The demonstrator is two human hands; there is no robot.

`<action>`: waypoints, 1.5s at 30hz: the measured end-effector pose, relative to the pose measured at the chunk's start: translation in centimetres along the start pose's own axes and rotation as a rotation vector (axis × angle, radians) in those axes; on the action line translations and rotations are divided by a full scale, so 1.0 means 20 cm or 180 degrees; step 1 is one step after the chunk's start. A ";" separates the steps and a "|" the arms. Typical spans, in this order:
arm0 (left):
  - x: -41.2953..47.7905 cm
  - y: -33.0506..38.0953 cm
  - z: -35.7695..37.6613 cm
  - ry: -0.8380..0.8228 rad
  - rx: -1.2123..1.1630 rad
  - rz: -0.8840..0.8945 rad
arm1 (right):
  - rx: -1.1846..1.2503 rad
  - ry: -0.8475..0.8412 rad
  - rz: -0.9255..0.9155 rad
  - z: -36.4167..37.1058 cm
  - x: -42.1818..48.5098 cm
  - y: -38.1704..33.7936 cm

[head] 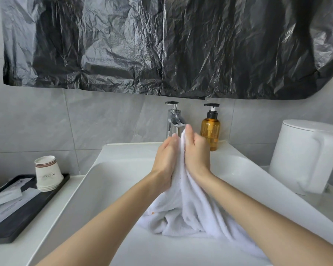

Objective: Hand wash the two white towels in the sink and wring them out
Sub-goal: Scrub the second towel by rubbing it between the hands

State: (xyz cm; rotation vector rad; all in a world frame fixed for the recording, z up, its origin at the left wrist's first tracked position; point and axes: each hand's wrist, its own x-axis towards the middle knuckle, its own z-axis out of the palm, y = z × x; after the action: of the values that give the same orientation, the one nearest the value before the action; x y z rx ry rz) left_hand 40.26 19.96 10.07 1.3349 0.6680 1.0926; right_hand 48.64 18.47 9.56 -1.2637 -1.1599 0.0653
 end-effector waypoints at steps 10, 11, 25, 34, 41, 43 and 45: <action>0.01 0.00 -0.02 0.0097 -0.0066 -0.0015 | -0.0162 -0.0362 -0.0398 0.00 -0.10 0.00; 0.01 0.00 -0.02 0.0138 -0.0101 -0.0035 | -0.0217 -0.0476 -0.0496 0.00 -0.11 -0.01; 0.03 -0.01 -0.04 0.0209 -0.0351 -0.0424 | 0.0021 -0.0569 -0.0349 0.02 -0.11 0.01; 0.03 -0.02 -0.03 0.0193 -0.0454 -0.0547 | -0.0338 -0.0450 -0.0705 0.01 -0.08 0.02; 0.03 0.00 -0.05 0.0176 -0.0476 -0.0851 | -0.0464 -0.0585 -0.0660 0.01 -0.12 0.04; 0.02 0.01 -0.04 0.0097 -0.0487 -0.0906 | -0.0304 -0.0241 -0.0261 0.01 -0.02 0.05; 0.02 0.01 -0.03 0.0019 -0.0478 -0.0964 | -0.0273 -0.0121 -0.0128 0.02 -0.01 0.05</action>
State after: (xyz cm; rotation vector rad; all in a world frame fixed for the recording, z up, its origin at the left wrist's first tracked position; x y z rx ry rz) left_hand 39.74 20.46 10.29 1.0625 0.7501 0.8831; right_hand 48.76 18.88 8.64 -1.3188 -1.2314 0.0099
